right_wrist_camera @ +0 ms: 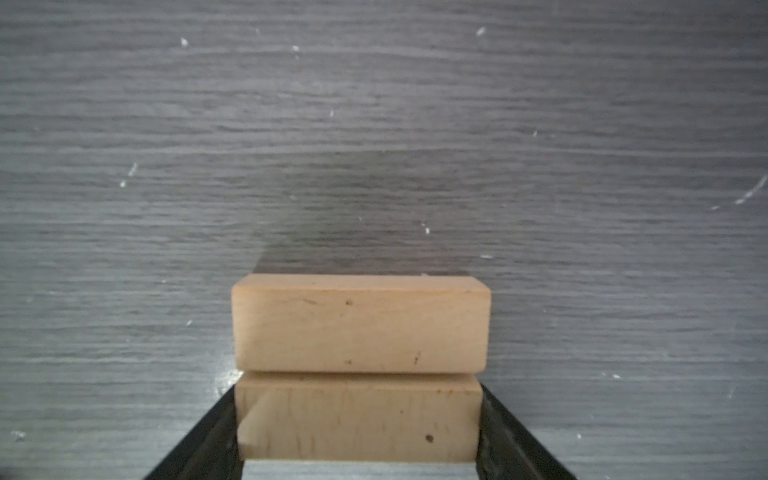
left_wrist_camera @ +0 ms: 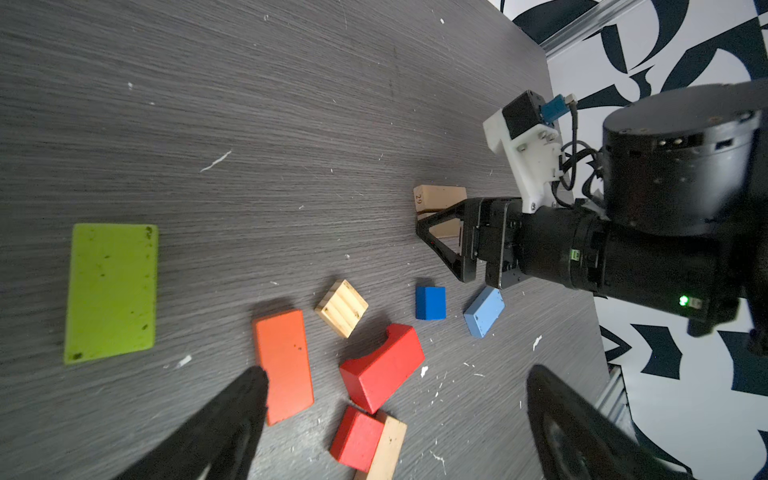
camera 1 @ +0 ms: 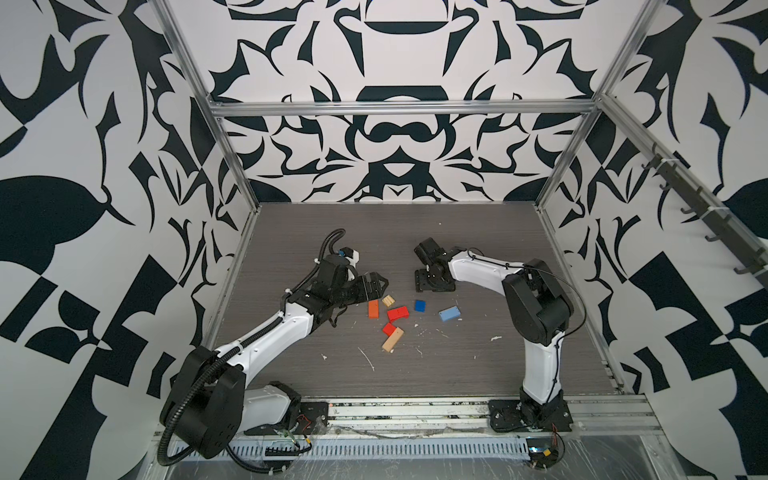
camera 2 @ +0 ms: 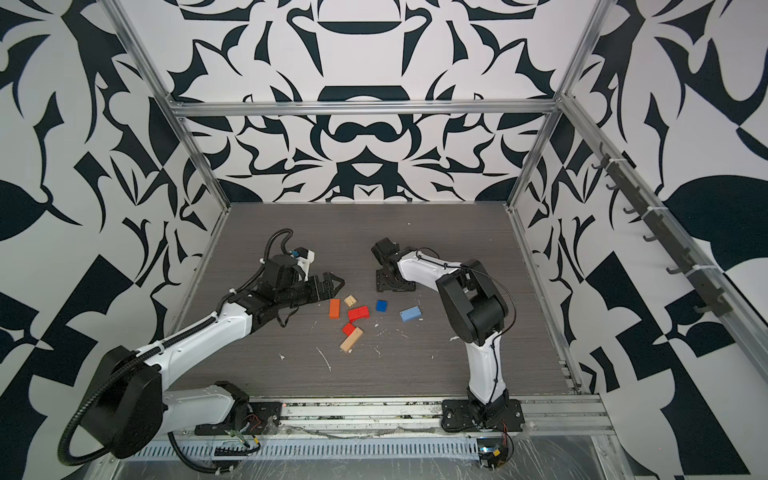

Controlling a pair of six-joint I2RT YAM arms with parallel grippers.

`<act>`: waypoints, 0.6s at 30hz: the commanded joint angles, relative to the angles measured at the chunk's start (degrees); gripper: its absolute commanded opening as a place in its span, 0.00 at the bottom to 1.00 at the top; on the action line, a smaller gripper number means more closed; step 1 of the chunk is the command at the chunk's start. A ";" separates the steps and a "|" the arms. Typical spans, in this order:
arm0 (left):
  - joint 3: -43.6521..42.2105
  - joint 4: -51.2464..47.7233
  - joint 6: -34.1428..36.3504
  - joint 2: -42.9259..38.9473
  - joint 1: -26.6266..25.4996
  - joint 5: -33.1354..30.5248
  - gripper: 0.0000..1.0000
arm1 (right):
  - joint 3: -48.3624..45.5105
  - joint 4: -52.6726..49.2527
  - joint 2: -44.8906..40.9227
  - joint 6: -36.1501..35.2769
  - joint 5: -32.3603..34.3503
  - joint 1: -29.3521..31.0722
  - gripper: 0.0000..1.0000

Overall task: Build the wood block tower
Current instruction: 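Lower the held wood plank against the placed plank with the right gripper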

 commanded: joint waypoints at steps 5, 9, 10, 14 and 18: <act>0.57 -0.81 0.62 -1.17 -0.19 -0.25 1.00 | 1.39 0.02 0.53 0.57 0.93 -0.27 0.82; 0.47 -0.73 0.58 -1.08 -0.20 -0.30 1.00 | 1.56 0.01 0.45 0.50 0.58 -0.28 0.83; 0.47 -0.72 0.60 -1.08 -0.19 -0.24 0.99 | 1.62 0.03 0.42 0.56 0.50 -0.35 0.83; 0.56 -0.77 0.58 -1.10 -0.19 -0.24 1.00 | 1.72 0.14 0.24 0.62 0.41 -0.33 0.82; 0.55 -0.75 0.58 -1.17 -0.19 -0.31 1.00 | 2.00 0.17 0.37 0.53 0.40 -0.29 0.80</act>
